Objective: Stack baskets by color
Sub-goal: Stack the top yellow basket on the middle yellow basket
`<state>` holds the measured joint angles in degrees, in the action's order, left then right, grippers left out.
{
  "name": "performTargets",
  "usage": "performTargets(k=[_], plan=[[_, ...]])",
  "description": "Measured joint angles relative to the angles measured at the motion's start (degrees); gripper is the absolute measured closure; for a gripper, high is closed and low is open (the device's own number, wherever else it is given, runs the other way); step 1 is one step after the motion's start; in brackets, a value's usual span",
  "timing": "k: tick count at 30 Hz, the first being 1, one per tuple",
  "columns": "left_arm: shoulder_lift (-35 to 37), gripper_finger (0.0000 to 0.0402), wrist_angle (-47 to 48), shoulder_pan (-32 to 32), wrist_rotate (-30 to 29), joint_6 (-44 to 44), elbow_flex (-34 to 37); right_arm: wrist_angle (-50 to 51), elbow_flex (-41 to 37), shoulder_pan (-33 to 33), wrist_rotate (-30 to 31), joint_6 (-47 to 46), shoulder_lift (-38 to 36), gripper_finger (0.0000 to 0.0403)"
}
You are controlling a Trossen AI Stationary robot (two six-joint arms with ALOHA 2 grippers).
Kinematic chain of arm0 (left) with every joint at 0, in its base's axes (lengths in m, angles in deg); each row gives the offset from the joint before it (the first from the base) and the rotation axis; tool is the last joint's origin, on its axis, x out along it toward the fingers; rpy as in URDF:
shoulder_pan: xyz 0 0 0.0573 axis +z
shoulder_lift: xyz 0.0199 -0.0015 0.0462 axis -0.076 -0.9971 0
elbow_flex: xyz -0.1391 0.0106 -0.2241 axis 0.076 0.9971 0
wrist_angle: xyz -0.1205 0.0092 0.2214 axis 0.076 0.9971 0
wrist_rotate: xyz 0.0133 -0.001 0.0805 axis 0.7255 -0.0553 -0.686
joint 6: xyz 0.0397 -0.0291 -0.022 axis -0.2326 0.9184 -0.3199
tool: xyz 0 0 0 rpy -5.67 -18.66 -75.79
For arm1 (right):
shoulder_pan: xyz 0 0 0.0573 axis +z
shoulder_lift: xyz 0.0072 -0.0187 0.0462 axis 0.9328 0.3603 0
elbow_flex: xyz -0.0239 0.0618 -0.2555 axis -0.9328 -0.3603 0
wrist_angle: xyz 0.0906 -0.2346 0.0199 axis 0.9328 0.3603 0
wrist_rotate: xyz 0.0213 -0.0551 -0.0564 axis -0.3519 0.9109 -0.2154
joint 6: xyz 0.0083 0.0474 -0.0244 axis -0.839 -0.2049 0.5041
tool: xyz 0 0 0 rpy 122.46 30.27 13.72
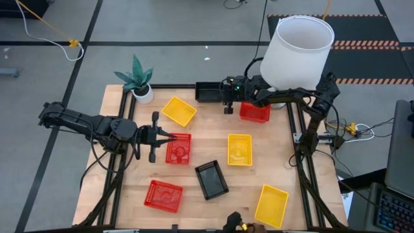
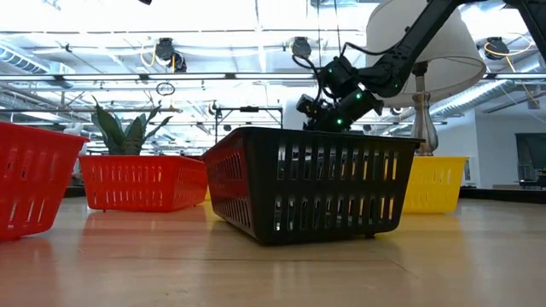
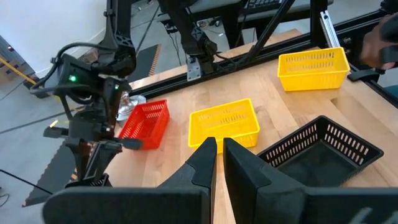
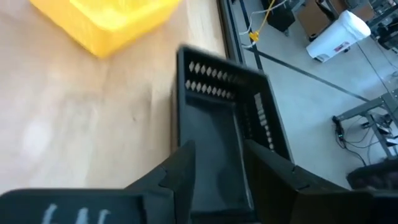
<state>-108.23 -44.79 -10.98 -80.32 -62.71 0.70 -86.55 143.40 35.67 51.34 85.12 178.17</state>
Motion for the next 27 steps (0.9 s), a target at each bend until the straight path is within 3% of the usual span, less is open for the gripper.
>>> performTargets(k=[10, 21, 27], plan=[[0.0, 0.0369, 0.06, 0.0, -0.07, 0.05, 0.0, 8.3, 0.0, 8.54, 0.25, -9.71, -10.57, 0.0273], [0.0, 0.0369, 0.07, 0.0, -0.11, 0.6, 0.0, 32.18, 0.0, 20.57, 0.76, -28.49, -27.21, 0.0273], [0.0, 0.0369, 0.08, 1.26, -0.14, 2.6, 0.0, 39.84, -0.01, 30.2, 11.34, -33.77, -32.06, 0.0273]])
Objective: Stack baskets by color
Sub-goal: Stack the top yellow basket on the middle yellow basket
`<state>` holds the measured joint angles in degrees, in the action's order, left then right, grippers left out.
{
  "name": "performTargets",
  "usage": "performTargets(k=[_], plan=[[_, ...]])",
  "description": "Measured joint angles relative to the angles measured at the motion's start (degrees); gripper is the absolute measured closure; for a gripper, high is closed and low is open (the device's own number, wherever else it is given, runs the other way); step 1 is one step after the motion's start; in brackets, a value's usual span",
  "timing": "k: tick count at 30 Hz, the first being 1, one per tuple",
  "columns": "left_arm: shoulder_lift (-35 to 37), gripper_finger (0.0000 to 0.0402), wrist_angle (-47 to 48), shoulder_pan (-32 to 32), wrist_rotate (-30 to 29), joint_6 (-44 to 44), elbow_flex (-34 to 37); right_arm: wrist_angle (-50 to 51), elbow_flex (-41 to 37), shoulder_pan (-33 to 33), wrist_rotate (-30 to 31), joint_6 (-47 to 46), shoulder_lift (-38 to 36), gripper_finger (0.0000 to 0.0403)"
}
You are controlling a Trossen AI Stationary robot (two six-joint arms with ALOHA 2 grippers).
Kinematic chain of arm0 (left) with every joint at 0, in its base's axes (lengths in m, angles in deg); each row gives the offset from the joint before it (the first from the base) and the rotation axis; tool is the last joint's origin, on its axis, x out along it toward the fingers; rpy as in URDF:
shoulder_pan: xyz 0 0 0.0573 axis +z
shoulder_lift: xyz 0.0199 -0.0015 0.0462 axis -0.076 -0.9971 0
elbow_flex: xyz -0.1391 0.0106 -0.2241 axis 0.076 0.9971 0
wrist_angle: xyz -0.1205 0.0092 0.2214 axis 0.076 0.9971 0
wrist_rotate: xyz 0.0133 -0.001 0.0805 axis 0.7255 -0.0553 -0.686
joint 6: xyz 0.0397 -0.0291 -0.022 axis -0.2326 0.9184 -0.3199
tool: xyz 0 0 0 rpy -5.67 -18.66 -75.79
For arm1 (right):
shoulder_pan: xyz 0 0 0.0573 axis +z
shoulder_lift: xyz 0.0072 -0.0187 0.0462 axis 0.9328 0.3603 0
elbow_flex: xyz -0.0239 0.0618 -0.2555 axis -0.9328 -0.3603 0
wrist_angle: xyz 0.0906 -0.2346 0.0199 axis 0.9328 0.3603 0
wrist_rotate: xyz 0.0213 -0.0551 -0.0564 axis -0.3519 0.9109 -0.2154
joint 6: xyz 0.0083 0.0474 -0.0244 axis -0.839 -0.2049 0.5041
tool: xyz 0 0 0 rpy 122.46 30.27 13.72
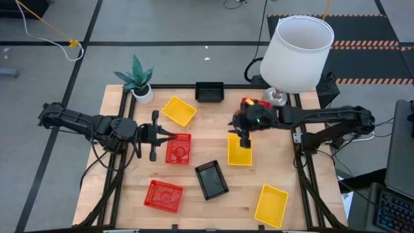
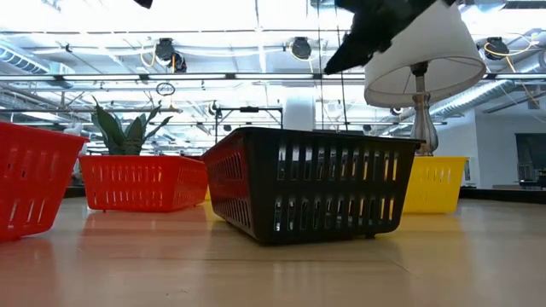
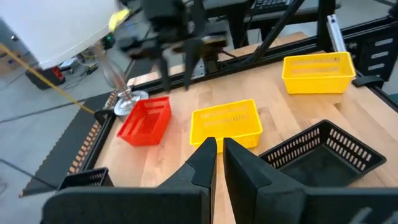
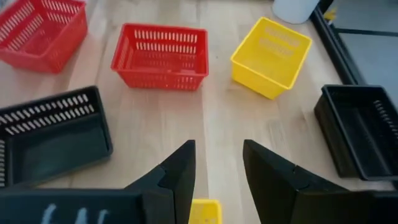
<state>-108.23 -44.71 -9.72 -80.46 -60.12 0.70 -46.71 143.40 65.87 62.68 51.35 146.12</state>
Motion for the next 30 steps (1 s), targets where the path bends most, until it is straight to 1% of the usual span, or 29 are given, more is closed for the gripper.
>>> performTargets(k=[2, 4, 9, 15, 17, 23, 30], plan=[[0.01, 0.0369, 0.07, 0.69, -0.01, 1.06, 0.0, 0.5, -0.64, 2.98, 3.45, -1.03, -0.89, 0.0273], [-0.13, 0.0369, 0.54, 1.5, -0.01, 1.68, 0.0, -0.59, -2.1, 5.43, 5.48, -1.37, -1.87, 0.0273], [-1.21, 0.0369, 0.32, 3.16, 0.05, 2.31, -0.04, -2.76, -6.02, 8.02, 5.26, 0.14, -4.24, 0.0273], [-3.89, 0.0368, 0.54, 6.43, 0.12, 3.48, -0.09, -3.39, -7.87, 7.83, 5.55, 0.92, -6.52, 0.0273], [-4.96, 0.0368, 1.41, 7.66, 0.18, 3.46, -0.09, -3.61, -7.89, 7.55, 6.87, 1.27, -6.59, 0.0273], [-8.52, 0.0368, 2.26, 12.18, 3.52, 3.23, -0.09, -3.34, -7.99, 7.52, 6.95, 2.71, -6.4, 0.0273], [-12.46, 0.0368, 7.04, 18.59, 3.97, 3.53, -0.02, -3.17, -7.99, 7.5, 6.96, 3.72, -6.38, 0.0273]])
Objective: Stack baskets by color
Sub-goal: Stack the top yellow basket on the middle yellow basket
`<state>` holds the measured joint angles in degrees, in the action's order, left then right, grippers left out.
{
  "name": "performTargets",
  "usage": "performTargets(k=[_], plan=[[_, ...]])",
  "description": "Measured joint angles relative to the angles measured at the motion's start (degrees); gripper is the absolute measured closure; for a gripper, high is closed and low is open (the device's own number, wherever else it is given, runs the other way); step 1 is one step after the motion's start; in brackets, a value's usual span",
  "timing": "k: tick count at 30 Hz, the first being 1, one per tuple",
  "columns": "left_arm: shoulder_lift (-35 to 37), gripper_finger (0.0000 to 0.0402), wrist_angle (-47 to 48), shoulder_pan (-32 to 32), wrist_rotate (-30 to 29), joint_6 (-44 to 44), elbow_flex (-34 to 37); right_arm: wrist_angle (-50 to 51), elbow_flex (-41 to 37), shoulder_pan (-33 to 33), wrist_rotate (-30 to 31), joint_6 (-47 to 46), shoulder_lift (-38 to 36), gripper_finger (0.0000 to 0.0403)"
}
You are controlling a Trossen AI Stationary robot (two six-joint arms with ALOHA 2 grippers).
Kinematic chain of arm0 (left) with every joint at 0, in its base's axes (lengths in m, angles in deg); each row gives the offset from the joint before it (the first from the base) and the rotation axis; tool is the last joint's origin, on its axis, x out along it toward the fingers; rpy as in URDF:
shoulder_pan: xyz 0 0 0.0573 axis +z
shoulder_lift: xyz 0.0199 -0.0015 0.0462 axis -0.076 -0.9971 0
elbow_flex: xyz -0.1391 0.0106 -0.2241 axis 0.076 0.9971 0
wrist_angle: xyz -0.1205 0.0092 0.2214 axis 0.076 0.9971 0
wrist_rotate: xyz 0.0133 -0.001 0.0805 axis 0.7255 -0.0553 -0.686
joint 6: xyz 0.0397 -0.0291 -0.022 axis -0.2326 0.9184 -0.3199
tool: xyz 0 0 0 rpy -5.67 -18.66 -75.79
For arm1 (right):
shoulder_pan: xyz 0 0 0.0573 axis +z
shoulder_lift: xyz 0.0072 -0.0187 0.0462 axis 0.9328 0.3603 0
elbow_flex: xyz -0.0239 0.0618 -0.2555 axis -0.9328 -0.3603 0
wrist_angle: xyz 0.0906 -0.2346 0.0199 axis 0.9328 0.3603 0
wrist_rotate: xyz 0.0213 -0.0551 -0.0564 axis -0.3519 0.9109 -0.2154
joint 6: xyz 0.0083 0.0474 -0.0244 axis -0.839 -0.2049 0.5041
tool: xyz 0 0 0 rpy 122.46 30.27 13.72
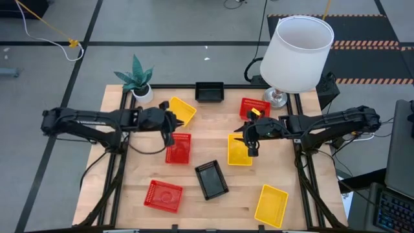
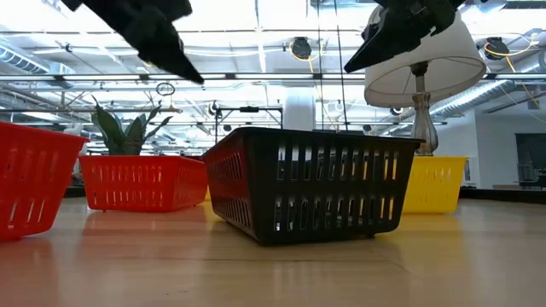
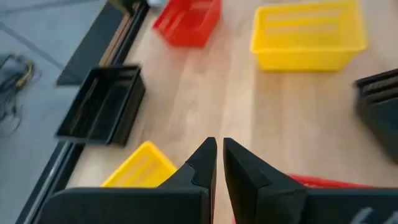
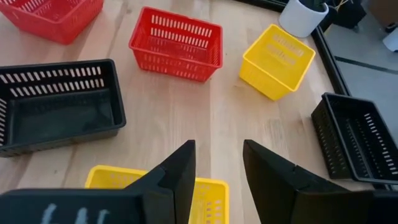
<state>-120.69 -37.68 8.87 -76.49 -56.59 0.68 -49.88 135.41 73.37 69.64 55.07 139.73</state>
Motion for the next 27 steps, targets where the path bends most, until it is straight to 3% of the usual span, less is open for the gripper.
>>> performTargets(k=[8, 15, 18, 27], plan=[[-1.32, 0.0355, 9.42, 7.48, 3.73, -1.6, 0.02, 2.74, 0.0, 0.02, -0.22, -0.56, 0.0, 0.0273], [-6.18, 0.0261, 17.55, 11.11, 4.47, -7.13, 0.02, 3.31, 0.0, 0.0, -0.23, -0.15, 0.02, 0.0273], [-9.35, 0.0237, 16.65, 11.45, 4.07, -11.65, 0.02, 3.29, 0.0, 0.0, -0.24, -0.01, 0.02, 0.0273], [-15.65, 0.0262, 15.76, 14.44, -1.34, -23.97, 0.02, 3.41, 0.0, 0.01, -0.24, 0.0, 0.02, 0.0273]])
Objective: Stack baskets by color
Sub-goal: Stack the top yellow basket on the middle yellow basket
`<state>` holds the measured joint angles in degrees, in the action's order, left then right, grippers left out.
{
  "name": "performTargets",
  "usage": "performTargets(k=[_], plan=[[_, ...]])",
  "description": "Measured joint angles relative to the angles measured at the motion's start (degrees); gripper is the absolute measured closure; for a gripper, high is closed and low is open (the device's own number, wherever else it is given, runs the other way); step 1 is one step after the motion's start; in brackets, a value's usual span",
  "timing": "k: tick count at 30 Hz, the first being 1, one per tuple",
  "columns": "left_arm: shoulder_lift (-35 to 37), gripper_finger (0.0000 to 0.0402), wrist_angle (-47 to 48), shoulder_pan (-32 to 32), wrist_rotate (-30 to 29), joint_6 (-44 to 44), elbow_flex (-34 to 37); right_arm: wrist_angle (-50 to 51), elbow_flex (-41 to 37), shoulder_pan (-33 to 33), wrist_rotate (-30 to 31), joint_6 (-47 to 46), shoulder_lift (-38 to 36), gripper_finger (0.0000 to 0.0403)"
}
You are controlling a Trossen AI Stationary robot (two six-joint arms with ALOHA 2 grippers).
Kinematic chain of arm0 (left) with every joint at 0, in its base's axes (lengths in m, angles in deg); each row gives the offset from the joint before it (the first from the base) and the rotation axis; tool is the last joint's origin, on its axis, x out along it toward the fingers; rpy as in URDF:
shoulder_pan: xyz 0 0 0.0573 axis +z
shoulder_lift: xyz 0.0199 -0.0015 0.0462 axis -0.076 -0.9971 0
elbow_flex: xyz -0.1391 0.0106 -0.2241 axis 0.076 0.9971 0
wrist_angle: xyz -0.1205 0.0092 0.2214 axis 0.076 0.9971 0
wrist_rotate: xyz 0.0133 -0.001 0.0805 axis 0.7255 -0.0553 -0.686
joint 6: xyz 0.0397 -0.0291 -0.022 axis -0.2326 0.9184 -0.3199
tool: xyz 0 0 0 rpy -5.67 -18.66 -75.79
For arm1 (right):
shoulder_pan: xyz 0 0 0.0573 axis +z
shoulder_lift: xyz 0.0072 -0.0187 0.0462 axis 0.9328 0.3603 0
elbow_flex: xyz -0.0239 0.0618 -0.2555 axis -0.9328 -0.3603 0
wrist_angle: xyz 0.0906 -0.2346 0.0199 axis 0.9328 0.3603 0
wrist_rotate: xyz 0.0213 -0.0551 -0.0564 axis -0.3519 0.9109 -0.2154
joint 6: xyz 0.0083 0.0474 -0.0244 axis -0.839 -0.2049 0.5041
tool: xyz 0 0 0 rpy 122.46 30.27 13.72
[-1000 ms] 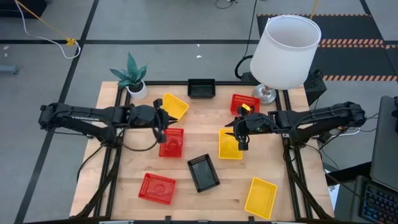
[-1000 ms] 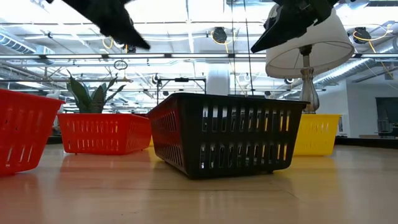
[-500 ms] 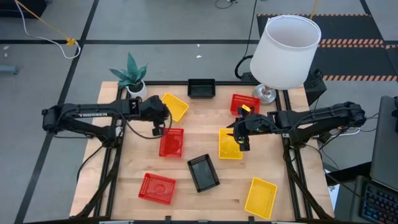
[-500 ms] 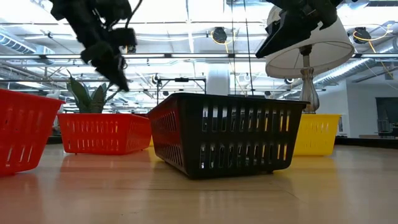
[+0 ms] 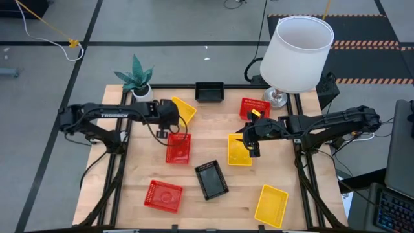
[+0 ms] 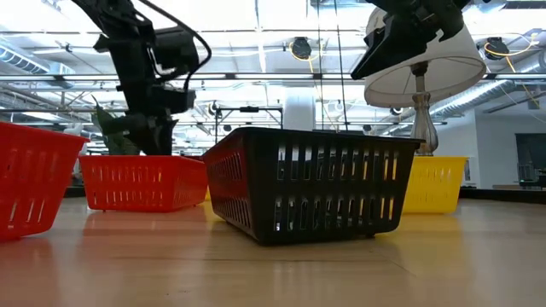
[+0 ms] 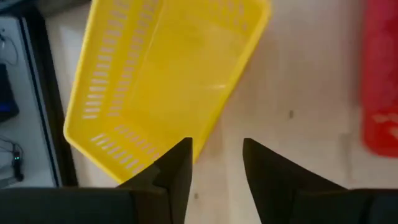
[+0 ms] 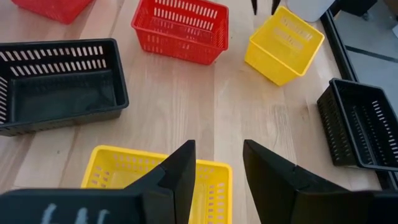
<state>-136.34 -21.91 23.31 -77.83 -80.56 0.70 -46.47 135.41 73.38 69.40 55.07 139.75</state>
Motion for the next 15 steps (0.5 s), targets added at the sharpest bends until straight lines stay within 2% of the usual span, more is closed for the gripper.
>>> performTargets(k=[7, 15], plan=[[-2.48, 0.0297, -1.62, 3.41, -0.12, -4.64, 0.0, 0.15, 0.0, 0.01, -0.02, 0.02, 0.0, 0.0273], [-3.25, 0.0301, -3.51, 4.57, 0.46, -9.28, 0.0, 0.28, 0.0, -0.01, -0.02, 0.02, 0.0, 0.0273]])
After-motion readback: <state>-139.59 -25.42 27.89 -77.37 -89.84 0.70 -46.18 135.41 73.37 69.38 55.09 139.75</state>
